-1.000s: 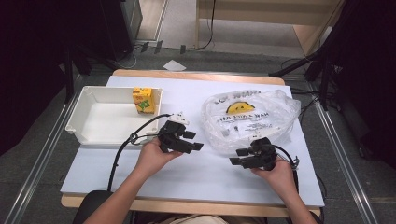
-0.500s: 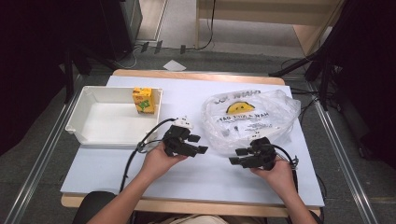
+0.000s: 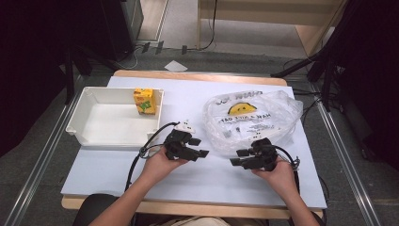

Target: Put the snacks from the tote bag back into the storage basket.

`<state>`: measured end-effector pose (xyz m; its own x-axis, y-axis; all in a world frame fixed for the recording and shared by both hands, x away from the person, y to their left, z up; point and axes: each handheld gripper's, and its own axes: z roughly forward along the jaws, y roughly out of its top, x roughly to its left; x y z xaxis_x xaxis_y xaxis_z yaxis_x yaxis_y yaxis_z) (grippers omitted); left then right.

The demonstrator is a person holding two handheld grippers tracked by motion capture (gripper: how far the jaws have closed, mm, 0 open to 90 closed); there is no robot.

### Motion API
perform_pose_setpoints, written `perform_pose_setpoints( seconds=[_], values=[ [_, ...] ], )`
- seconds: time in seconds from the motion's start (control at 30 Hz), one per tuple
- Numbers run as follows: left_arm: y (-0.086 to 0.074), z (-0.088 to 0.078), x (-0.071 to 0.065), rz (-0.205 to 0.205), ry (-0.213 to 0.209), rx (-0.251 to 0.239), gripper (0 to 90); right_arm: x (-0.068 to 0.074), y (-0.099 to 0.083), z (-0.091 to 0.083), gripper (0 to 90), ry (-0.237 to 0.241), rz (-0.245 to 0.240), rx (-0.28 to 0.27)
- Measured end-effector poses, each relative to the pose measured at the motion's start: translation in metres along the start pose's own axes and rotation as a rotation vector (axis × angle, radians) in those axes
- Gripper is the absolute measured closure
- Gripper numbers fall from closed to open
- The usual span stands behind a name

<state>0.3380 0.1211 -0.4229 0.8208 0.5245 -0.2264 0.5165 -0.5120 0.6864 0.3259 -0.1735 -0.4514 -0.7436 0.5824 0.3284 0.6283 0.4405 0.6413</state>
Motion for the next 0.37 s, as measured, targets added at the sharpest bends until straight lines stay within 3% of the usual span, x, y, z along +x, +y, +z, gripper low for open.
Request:
perform_pose_setpoints(
  seconds=[0.37],
  values=[
    [-0.0065, 0.0047, 0.0050, -0.003, 0.001, 0.017, 38.7, -0.0001, -0.0003, 0.0014, 47.7, 0.002, -0.002, 0.007]
  ],
)
